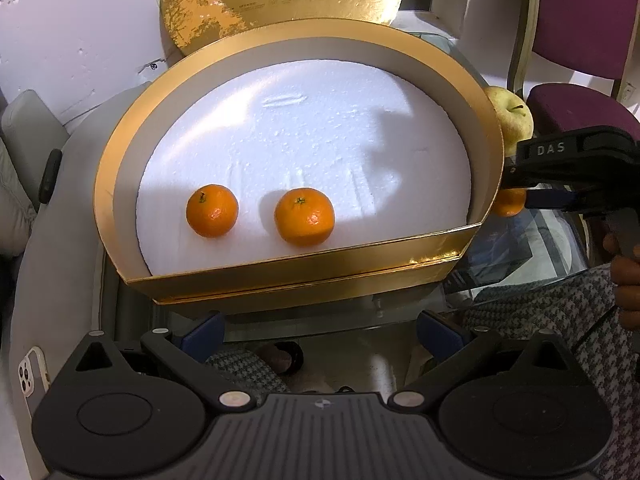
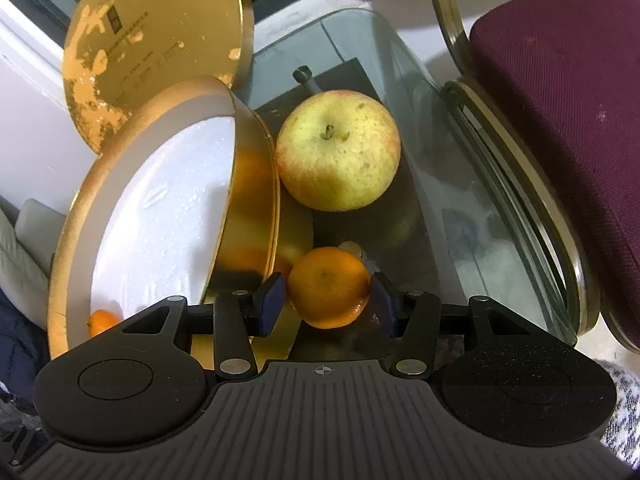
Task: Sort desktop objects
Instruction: 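Close the right gripper on the last mandarin and lift it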
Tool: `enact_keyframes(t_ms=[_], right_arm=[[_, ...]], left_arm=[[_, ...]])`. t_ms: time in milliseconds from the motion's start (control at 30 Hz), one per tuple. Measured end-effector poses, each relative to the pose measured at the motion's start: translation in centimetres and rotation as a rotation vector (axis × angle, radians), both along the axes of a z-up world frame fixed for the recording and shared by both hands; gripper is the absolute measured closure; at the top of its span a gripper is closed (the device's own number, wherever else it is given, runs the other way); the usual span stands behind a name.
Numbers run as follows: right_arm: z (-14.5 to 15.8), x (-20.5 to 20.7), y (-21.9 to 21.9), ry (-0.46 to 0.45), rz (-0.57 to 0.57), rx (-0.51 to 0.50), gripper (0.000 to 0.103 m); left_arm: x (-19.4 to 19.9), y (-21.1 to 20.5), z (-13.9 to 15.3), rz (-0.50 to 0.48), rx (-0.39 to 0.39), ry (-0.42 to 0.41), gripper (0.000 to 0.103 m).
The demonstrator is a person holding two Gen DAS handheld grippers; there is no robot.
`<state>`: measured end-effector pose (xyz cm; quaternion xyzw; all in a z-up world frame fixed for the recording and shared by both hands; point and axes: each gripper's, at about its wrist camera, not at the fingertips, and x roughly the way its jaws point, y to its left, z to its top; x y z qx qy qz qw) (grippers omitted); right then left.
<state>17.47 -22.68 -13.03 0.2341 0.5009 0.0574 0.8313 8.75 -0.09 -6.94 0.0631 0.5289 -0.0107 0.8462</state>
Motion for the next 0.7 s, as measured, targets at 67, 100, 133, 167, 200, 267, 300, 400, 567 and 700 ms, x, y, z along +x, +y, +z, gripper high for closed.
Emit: enact_keyframes(t_ms=[67,100,133,167,200,267,300,400,567,700], right_arm=[[-0.21,0.07,0.05,0.004,-0.002,-0.001,0.049],[-0.22,0.05,0.05,0.003,-0.005,0.0,0.049],[-0.23,0.05,0.03,0.003,-0.006,0.001,0.049],[-0.24,0.05,0.01,0.003,-0.007,0.003,0.049],[-0.25,0.04,-0.02,0.003,-0.007,0.004,0.049],[-0.28,0.03,-0.06,0.004,-0.009,0.007,0.049],[-0.31,0.01,-0.09,0.003,-0.009,0.008,0.05],[-0.3,-0.11,-0.13,-0.001,-0.009,-0.001,0.056],[-0.21,-0.25,0.01,-0.01,-0.008,-0.011,0.057],[-0.03,-0.44,0.16,-0.01,-0.015,-0.023,0.058]], left_arm=[[0.02,-0.05,-0.04,-0.001,0.001,0.001,0.001],[0.03,-0.07,-0.07,-0.002,0.002,0.001,0.001],[0.04,-0.08,-0.1,-0.002,0.003,0.003,0.001],[0.05,-0.09,-0.12,-0.003,0.003,0.003,0.001],[0.06,-0.11,-0.14,-0.004,0.003,0.004,0.001],[0.03,-0.22,-0.14,-0.005,0.003,0.004,0.001],[0.02,-0.23,-0.15,-0.006,0.003,0.004,0.001],[-0.04,-0.24,-0.2,-0.007,0.003,0.005,0.001],[-0.1,-0.23,-0.2,-0.007,0.002,0.004,0.001],[-0.22,-0.1,-0.13,-0.005,-0.002,0.0,0.001]])
